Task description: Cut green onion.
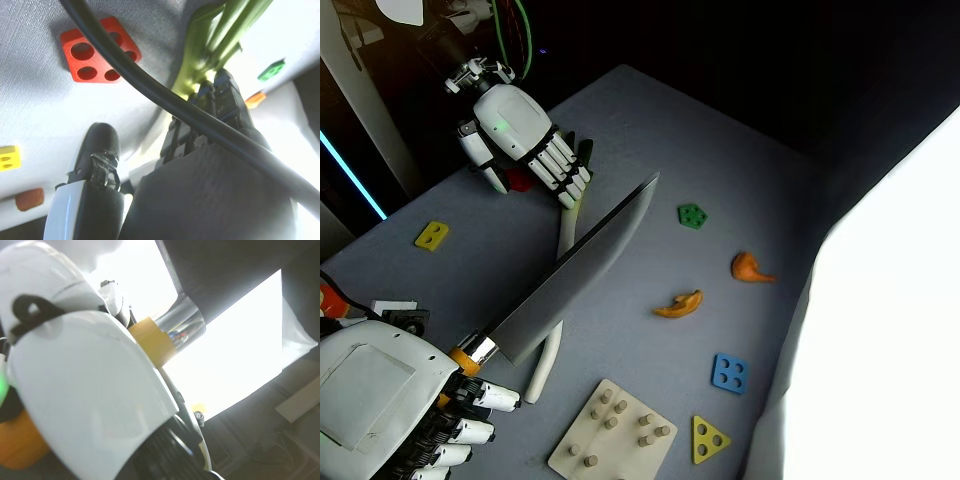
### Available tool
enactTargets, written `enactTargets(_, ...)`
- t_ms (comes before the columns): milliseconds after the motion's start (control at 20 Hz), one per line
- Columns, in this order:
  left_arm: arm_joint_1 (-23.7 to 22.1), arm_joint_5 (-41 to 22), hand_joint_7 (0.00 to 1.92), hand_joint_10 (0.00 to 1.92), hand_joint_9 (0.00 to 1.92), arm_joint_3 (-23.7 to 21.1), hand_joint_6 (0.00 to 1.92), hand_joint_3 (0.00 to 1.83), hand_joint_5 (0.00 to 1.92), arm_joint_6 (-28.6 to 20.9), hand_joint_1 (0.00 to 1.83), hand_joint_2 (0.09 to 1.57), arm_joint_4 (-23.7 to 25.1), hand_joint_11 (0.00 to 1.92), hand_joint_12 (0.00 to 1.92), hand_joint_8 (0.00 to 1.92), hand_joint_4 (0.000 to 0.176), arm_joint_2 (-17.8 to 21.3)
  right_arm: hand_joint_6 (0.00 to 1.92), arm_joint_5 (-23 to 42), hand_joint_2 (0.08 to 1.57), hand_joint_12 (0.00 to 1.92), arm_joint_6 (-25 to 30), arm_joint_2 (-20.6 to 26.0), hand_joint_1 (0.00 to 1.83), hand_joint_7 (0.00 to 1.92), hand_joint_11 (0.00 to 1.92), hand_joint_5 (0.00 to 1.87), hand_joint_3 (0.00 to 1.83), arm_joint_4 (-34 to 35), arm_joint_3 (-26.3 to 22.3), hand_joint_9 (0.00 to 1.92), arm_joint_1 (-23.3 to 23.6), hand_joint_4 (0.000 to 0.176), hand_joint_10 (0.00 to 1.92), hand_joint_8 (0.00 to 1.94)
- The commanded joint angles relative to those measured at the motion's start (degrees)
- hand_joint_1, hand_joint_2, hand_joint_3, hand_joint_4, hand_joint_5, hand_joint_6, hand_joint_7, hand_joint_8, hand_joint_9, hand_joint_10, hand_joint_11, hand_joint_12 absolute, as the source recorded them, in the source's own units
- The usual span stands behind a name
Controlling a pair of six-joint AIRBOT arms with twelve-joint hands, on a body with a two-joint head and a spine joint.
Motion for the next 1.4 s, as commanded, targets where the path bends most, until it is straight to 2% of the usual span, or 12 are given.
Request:
enactTargets(0,0.1,1.9,0.00,0.00,0.00,-0.1,0.00,0.01,0.00,0.1,0.35,1.44,1.7,0.00,0.00,0.00,0.000,-0.4,1.92,5.4,1.14,1.92,0.5,0.5,1.53,1.43,1.53,1.19,0.01,-3.7,-0.4,1.47,0.2,0.176,1.92,1.94)
enactTargets(250,0.1,1.9,0.00,0.00,0.00,-0.1,0.00,0.01,0.00,0.1,0.28,1.46,2.0,0.00,0.00,0.00,0.000,-0.4,1.92,6.1,1.13,1.92,-0.5,0.0,1.54,1.43,1.53,1.19,0.01,-1.4,-1.0,1.48,0.2,0.176,1.92,1.94)
enactTargets(400,0.1,1.9,0.00,0.00,0.00,-0.1,0.00,0.00,0.00,0.1,0.32,1.45,2.1,0.00,0.00,0.00,0.000,-0.4,1.92,7.6,1.13,1.92,-2.7,-0.7,1.54,1.42,1.53,1.16,0.01,0.5,-1.1,1.47,0.3,0.176,1.92,1.94)
enactTargets(800,0.1,1.9,0.00,0.00,0.00,-0.1,0.00,0.00,0.00,0.1,0.34,1.45,2.5,0.00,0.00,0.00,0.000,-0.4,1.92,8.5,1.12,1.92,-4.9,-0.9,1.55,1.43,1.55,1.22,0.00,0.7,-1.0,1.49,-1.8,0.176,1.92,1.94)
enactTargets(1000,0.1,1.9,0.00,0.00,0.00,-0.1,0.00,0.00,0.00,0.1,0.38,1.44,2.6,0.00,0.00,0.00,0.000,-0.4,1.92,8.9,1.13,1.92,-5.2,0.6,1.55,1.43,1.55,1.20,0.01,0.3,-1.0,1.48,-3.3,0.176,1.92,1.94)
enactTargets(1200,0.2,1.9,0.00,0.00,0.00,-0.2,0.00,0.01,0.00,0.1,0.27,1.46,2.8,0.00,0.00,0.00,0.000,-0.4,1.92,9.4,1.12,1.92,-5.2,2.2,1.56,1.43,1.56,1.20,0.00,-1.9,-1.1,1.49,-5.3,0.176,1.92,1.94)
enactTargets(1350,0.0,1.9,0.00,0.00,0.00,-0.2,0.00,0.00,0.00,0.1,0.28,1.46,2.8,0.00,0.00,0.00,0.000,-0.4,1.92,9.7,1.12,1.92,-5.2,3.9,1.56,1.42,1.55,1.20,0.00,-1.9,-1.2,1.49,-6.5,0.176,1.92,1.94)
